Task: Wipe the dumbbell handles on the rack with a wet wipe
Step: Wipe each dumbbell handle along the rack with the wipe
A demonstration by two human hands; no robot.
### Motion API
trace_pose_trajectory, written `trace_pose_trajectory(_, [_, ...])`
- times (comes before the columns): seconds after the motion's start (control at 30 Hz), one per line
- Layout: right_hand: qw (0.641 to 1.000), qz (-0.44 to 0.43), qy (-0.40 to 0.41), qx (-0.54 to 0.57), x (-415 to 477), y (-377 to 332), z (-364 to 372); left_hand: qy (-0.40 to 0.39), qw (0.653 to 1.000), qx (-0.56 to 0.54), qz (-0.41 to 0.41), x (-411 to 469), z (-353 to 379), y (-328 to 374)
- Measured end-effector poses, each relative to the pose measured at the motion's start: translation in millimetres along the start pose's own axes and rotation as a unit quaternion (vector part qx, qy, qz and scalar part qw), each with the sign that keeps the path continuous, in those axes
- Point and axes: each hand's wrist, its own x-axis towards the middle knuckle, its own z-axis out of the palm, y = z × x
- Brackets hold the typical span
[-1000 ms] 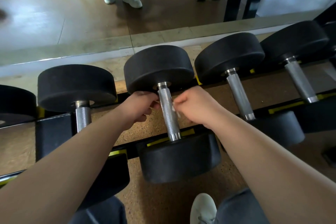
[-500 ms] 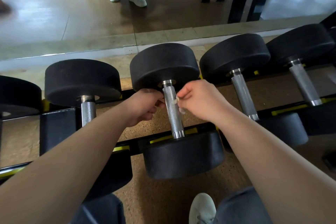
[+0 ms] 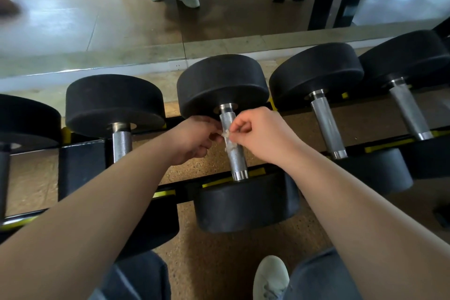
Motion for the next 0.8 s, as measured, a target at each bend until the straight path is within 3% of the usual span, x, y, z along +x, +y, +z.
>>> trace_pose_trajectory(0.1, [0.988, 0.008, -0.144, -0.061, -12, -5, -8, 0.027, 0.999, -0.010, -0.020, -3, -3, -2])
trace_pose_trajectory(0.17, [0.978, 0.013, -0.194, -0.078, -19, -7, -9, 0.053, 0.997, -0.025, -0.042, -5, -7, -5])
trace_pose_trajectory(0.37, [0.997, 0.003, -0.049, 0.057, -13, -24, 1, 0.052, 0.998, -0.031, -0.031, -30, -21, -12])
trace_pose_trajectory(0.53, [0.986, -0.011, -0.090, 0.137, -12, -57, 16, 0.096, 0.995, 0.025, 0.004, -68, -60, -25])
trace_pose_trajectory(0.8, [0.988, -0.022, -0.079, 0.132, 7, -113, 82, 0.240, 0.971, -0.007, 0.019, -121, -131, -67])
